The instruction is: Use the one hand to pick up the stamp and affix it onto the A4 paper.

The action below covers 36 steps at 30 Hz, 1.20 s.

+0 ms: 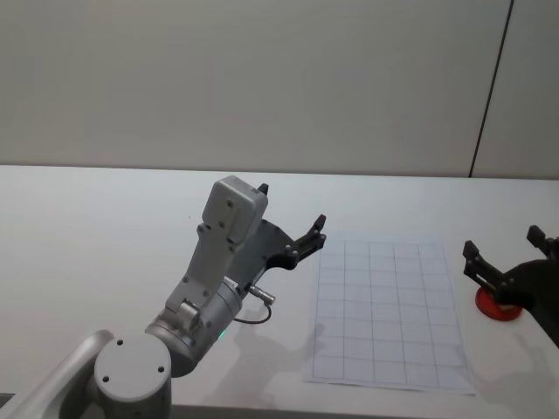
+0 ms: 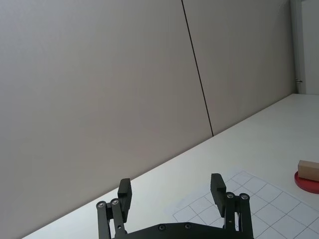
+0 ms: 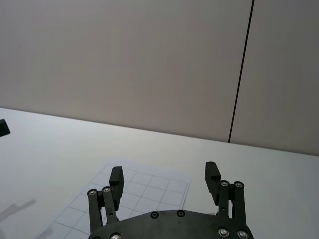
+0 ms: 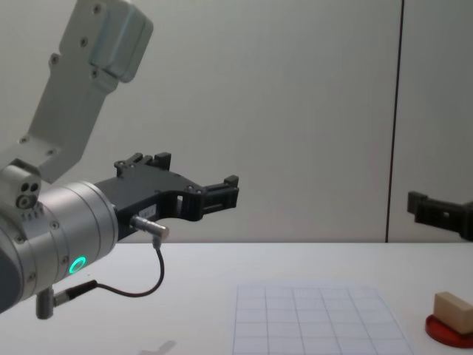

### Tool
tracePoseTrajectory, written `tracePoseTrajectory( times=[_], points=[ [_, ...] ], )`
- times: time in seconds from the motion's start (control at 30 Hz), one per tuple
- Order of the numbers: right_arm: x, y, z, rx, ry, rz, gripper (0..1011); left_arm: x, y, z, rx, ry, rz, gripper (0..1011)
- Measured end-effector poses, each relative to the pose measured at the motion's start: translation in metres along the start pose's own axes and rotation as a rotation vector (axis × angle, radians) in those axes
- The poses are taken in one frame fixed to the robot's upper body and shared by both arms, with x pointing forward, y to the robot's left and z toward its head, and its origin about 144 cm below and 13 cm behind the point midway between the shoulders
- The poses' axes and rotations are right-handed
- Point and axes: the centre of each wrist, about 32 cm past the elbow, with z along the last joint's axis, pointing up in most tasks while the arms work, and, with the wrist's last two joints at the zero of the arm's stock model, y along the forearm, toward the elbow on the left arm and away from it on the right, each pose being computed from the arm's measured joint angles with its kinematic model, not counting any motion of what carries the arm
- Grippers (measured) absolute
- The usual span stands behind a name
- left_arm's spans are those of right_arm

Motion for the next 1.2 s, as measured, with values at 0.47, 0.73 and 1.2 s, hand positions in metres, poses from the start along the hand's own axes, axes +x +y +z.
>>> tracePoseTrajectory(
  times=[0.47, 0.73, 1.2],
  points=[
    [0.016, 0.003, 0.008, -0.161, 0.027, -0.044, 1001, 0.0, 0.0, 0.0, 0.0, 0.0, 0.0, 1002],
    [0.028, 0.006, 0.018, -0.232, 0.024, -0.077, 1001, 0.0, 0.0, 0.0, 0.0, 0.0, 0.0, 1002],
    [0.039, 0.014, 0.021, -0.306, 0.073, -0.107, 1001, 0.0, 0.0, 0.0, 0.0, 0.0, 0.0, 1002]
  ],
)
